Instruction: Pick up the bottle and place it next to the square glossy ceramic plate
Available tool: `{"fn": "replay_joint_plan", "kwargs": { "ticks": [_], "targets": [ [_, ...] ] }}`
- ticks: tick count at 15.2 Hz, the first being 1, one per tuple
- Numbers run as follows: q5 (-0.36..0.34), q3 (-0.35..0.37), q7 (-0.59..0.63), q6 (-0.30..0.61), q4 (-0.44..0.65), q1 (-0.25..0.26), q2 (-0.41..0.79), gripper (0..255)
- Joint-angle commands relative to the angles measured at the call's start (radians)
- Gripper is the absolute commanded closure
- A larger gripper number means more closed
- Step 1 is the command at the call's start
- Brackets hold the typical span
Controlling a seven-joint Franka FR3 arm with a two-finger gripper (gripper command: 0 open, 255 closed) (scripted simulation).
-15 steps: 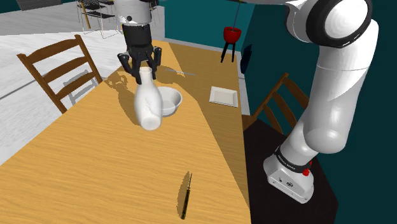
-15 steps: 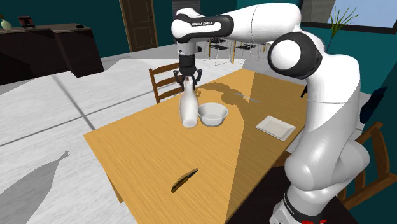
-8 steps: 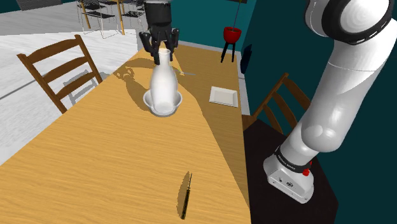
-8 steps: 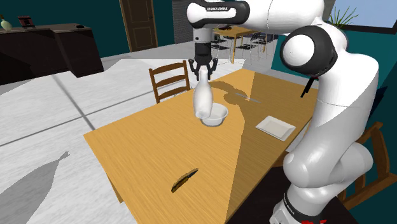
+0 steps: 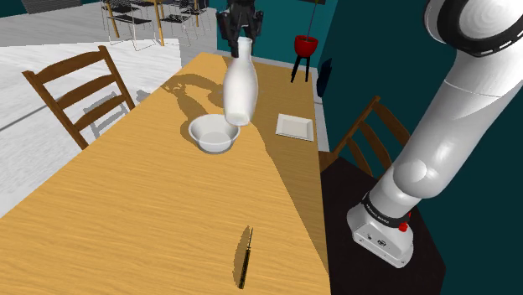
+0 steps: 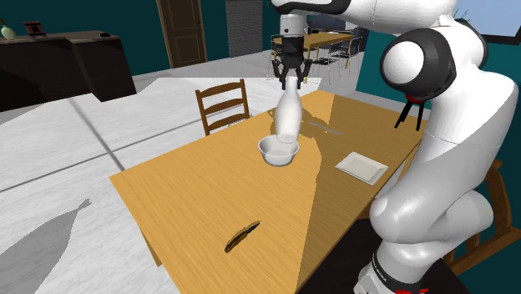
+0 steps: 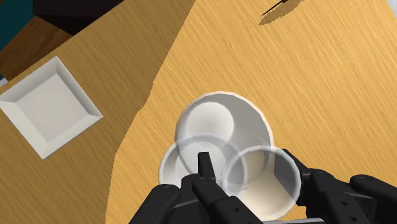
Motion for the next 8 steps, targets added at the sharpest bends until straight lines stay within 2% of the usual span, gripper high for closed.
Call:
{"fn": "replay_joint_plan", "kwargs": {
  "ticks": [1, 8],
  "targets": [
    [0.003, -0.017, -0.04, -0.038, 0.019, -0.024, -0.018, 255],
    [-0.011, -0.076, -0.177, -0.181, 0.156, -0.098, -0.021, 255]
  ]
}}
